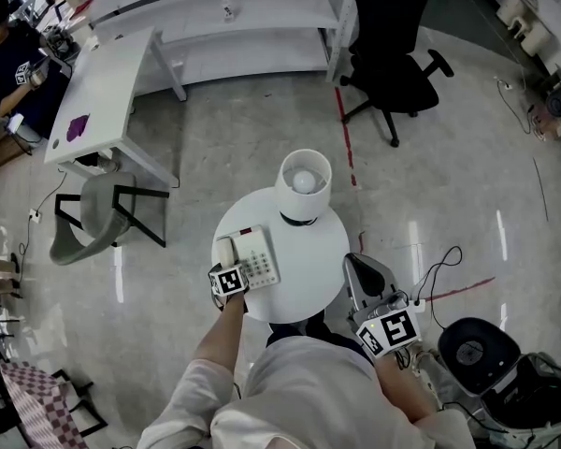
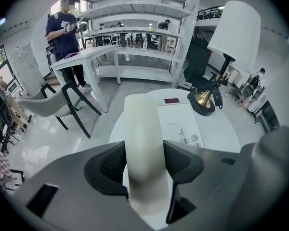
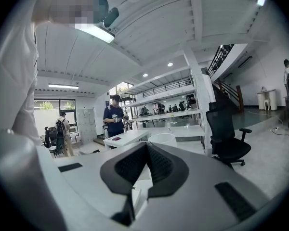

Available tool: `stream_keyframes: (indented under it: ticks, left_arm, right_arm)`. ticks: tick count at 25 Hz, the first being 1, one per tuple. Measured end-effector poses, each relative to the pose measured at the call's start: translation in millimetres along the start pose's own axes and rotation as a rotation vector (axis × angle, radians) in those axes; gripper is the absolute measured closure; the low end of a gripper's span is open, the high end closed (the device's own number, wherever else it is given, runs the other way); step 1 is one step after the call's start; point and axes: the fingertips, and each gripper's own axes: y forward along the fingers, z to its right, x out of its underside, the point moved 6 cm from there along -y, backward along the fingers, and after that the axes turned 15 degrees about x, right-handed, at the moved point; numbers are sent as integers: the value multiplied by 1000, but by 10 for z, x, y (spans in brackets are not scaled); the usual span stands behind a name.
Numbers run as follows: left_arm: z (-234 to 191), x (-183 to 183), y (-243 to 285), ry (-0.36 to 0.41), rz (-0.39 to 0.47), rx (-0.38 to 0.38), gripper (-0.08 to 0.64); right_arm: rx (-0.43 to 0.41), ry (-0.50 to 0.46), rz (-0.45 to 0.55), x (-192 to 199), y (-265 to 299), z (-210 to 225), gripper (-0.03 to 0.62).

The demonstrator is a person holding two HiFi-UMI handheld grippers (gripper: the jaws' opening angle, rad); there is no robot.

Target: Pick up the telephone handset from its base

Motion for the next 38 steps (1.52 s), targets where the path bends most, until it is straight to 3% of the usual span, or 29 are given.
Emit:
stream_keyframes:
  ticks: [5, 14, 22, 38]
  left_arm:
    - [-37, 35, -7, -22, 26, 13, 327]
    - [83, -73, -329, 6, 84, 56, 330]
    - [156, -140, -681, 19, 208, 128, 331]
    - [375, -322, -1593, 45, 501, 364, 331]
  right_arm:
    - [-5, 3, 4, -7, -28, -10, 584]
    - [-19, 11, 18, -55, -106, -106, 584]
    - [-31, 16, 42, -125, -211, -178, 584]
    - [-39, 23, 90, -165, -417, -262, 584]
